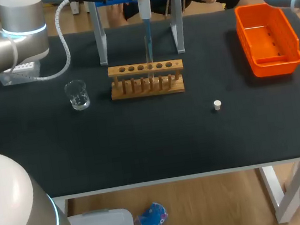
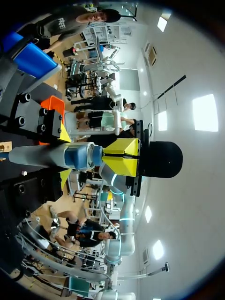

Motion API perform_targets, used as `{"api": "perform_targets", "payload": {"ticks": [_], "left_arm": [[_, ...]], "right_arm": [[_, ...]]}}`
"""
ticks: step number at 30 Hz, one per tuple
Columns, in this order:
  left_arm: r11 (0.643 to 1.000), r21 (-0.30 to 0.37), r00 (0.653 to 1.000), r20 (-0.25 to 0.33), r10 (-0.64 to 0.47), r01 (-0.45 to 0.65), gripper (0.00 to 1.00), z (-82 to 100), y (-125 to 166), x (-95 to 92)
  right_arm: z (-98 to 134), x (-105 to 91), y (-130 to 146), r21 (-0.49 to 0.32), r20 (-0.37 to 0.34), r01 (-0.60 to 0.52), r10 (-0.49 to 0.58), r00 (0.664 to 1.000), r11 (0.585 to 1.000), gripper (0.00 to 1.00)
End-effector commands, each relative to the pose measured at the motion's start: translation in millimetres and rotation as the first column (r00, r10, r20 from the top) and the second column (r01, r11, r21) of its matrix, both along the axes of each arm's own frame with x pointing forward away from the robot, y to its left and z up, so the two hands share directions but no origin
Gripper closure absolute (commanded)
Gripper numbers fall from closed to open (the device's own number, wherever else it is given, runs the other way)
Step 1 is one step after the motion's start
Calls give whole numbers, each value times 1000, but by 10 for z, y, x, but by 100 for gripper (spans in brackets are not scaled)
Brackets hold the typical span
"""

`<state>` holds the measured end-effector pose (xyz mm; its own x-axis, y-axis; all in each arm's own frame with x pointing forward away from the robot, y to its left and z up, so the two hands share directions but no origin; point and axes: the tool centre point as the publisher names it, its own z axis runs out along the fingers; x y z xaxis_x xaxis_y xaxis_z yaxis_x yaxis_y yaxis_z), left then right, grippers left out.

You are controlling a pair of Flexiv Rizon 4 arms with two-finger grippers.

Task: Invert the test tube, pick up the pipette, mount the tip to pipette, aspirate from beaker and dispense into the tube, eject the tip, return the pipette, and cap with the stopper.

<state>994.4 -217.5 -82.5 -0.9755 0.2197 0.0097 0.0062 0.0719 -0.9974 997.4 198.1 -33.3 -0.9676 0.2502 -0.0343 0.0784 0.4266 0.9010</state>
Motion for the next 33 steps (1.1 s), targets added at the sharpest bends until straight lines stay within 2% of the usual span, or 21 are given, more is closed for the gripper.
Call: {"api": "perform_targets", "payload": {"ticks": [1,25,26,27,28,33], "left_arm": [[1000,-1,1000,1,1,-1,100,54,-3,4],[1000,-1,1000,1,1,-1,100,54,-3,4],[1000,-1,1000,1,1,-1,100,54,-3,4],[1000,-1,1000,1,1,-1,100,54,-3,4],[1000,-1,1000,1,1,-1,100,54,-3,4],[1000,-1,1000,1,1,-1,100,54,-3,4]], "right_arm": [[-43,-3,-2,0,0,-2,2,1000,1000,100],[303,-32,-38,35,44,-6,4,999,999,100],[315,-35,-46,38,46,-3,2,999,999,68],[330,-37,-58,40,47,-1,-1,999,999,41],[344,-40,-70,44,48,1,-4,999,999,0],[411,-57,-164,59,55,6,-9,998,998,0]]}}
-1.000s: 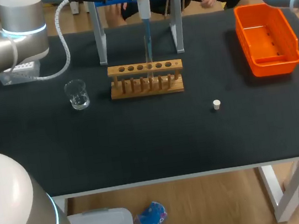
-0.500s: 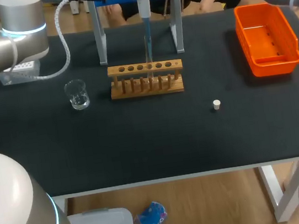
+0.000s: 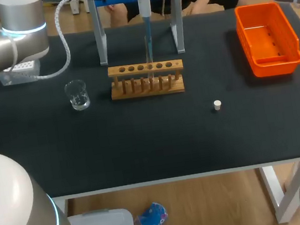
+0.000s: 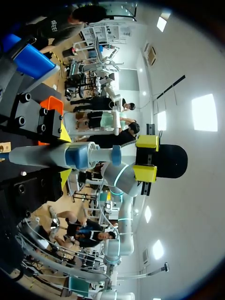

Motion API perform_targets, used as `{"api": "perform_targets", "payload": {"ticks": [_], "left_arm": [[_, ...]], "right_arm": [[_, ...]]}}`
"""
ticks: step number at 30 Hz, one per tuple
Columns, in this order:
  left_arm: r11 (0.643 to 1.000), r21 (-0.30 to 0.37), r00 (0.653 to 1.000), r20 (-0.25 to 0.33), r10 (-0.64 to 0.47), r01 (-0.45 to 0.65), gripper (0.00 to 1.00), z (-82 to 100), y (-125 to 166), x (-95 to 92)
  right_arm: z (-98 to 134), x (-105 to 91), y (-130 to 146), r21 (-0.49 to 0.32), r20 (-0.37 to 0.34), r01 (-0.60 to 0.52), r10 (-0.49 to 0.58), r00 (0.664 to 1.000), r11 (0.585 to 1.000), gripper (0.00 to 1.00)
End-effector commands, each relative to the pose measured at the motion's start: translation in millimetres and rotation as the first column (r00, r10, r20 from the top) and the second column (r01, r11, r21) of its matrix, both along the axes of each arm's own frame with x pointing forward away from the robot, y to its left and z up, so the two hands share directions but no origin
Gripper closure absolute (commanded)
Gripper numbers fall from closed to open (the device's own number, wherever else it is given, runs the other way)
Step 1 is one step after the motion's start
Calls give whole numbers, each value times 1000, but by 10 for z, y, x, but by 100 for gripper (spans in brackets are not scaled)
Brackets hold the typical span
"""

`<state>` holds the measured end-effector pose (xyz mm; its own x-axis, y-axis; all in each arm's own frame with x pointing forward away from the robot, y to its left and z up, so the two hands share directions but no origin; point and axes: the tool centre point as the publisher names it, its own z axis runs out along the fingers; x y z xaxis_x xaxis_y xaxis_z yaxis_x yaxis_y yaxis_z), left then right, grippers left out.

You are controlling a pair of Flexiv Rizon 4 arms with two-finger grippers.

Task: Invert the test tube, pick up the pipette, mount the tip to pipette, aspirate from beaker and dispense into the tube, eject the tip, return the pipette, and cap with the stopper.

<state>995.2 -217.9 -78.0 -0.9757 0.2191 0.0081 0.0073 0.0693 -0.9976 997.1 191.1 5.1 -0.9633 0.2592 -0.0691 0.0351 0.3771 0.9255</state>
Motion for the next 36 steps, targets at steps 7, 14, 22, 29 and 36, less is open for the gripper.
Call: {"api": "perform_targets", "payload": {"ticks": [7,14,22,29,36], "left_arm": [[1000,2,1000,0,0,0,100,8,1,-4],[1000,2,1000,0,0,0,100,8,1,-4],[1000,2,1000,0,0,0,100,8,1,-4],[1000,2,1000,0,0,0,100,8,1,-4],[1000,2,1000,0,0,0,100,8,1,-4]], "right_arm": [[110,-134,-334,23,39,-1,0,999,1000,0],[-8,-257,-661,25,51,1,-3,999,1000,0],[-551,-392,-965,5,8,-14,14,1000,1000,0],[-1041,-568,-1042,27,-9,-63,63,998,998,0],[-1433,-647,-974,14,-30,-62,62,998,998,0]]}}
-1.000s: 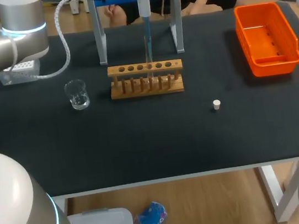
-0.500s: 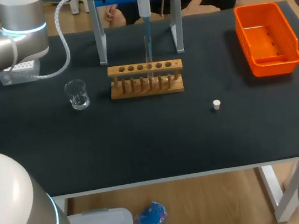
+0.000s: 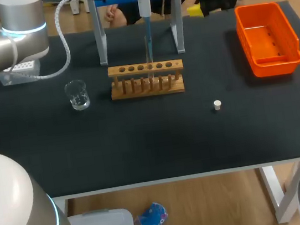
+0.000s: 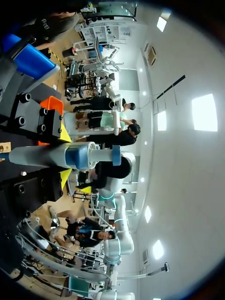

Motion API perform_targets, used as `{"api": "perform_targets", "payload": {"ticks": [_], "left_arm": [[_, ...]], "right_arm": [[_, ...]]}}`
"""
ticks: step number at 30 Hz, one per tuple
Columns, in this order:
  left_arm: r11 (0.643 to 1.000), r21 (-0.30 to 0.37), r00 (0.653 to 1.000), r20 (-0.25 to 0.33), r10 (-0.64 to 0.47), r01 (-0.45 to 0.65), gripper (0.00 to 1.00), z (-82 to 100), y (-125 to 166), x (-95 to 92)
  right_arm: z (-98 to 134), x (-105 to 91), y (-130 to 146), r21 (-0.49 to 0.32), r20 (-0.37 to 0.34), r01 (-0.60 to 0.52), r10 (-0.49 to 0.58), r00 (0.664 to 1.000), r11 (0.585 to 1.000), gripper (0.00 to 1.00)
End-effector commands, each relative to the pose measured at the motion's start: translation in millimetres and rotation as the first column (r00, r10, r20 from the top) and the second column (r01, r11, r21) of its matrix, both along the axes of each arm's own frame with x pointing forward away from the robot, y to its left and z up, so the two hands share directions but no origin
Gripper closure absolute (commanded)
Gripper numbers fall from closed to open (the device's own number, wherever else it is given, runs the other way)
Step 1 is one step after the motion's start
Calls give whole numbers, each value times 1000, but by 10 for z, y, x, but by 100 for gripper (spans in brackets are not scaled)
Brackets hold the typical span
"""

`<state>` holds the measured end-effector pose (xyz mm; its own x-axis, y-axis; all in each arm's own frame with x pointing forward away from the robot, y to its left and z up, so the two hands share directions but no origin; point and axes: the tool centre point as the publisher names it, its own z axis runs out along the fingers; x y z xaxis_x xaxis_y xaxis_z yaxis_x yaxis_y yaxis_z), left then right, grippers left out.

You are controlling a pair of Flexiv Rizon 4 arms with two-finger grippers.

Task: Invert the test tube, pick up the pipette, mount the tip to pipette, aspirate from beaker and dispense into the tube, eject the tip, return the pipette, and cap with the stopper.

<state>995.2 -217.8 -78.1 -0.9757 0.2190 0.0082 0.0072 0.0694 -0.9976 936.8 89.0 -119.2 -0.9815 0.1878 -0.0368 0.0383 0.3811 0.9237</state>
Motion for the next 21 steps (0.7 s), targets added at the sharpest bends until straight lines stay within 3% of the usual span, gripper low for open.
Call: {"api": "perform_targets", "payload": {"ticks": [1,10,21], "left_arm": [[1000,2,1000,0,0,0,100,10,0,-3],[1000,2,1000,0,0,0,100,10,0,-3],[1000,2,1000,0,0,0,100,10,0,-3]], "right_arm": [[-242,-48,60,2,0,11,-11,1000,1000,0],[-555,-67,136,6,-29,-7,7,1000,1000,0],[-821,-58,139,-62,-42,0,-3,999,998,0]]}}
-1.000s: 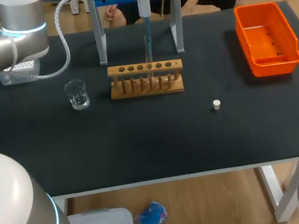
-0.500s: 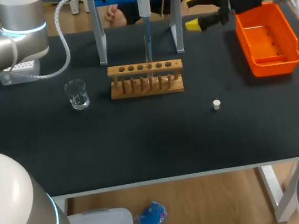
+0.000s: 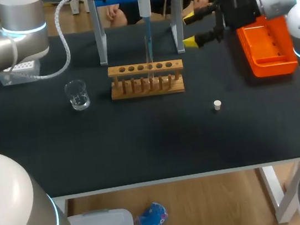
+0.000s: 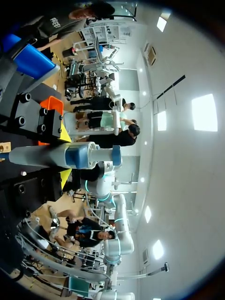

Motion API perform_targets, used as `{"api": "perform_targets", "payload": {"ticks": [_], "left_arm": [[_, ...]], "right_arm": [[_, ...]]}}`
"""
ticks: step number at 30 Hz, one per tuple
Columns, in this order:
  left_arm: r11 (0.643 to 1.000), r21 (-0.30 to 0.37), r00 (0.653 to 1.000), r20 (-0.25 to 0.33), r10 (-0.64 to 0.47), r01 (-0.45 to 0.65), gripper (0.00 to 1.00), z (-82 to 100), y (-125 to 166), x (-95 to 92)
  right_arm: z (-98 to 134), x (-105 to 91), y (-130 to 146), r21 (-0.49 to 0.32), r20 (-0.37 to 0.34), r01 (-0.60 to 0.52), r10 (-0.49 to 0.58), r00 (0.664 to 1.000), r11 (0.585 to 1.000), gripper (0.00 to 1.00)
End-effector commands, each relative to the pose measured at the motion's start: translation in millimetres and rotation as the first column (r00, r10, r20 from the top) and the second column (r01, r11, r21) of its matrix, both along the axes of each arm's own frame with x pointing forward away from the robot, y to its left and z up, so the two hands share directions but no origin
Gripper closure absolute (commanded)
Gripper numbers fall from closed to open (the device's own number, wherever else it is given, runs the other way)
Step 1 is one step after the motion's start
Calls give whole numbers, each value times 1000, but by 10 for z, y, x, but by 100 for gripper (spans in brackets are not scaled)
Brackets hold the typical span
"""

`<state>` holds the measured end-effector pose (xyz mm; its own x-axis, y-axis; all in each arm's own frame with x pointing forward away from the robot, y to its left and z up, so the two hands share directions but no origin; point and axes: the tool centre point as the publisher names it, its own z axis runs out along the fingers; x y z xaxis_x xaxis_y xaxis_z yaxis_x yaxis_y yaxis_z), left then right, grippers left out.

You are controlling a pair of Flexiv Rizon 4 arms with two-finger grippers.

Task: Invert the test tube, pick up the pipette, mount the tip to pipette, aspirate from beaker and dispense into the tube, eject the tip, return the pipette, and cap with the stopper.

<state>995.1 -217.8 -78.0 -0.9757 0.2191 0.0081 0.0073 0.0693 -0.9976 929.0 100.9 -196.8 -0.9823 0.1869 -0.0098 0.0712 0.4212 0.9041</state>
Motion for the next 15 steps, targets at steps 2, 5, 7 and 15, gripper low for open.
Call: {"api": "perform_targets", "payload": {"ticks": [2,5,7,15], "left_arm": [[1000,2,1000,0,0,0,100,9,1,-3],[1000,2,1000,0,0,0,100,9,1,-3],[1000,2,1000,0,0,0,100,9,1,-3],[1000,2,1000,0,0,0,100,9,1,-3]], "right_arm": [[-79,22,19,-25,-8,4,-4,1000,1000,0],[-89,27,16,-31,-11,10,-10,1000,999,0],[-89,27,16,-31,-11,10,-10,1000,999,0],[-89,27,16,-31,-11,10,-10,1000,999,0]]}}
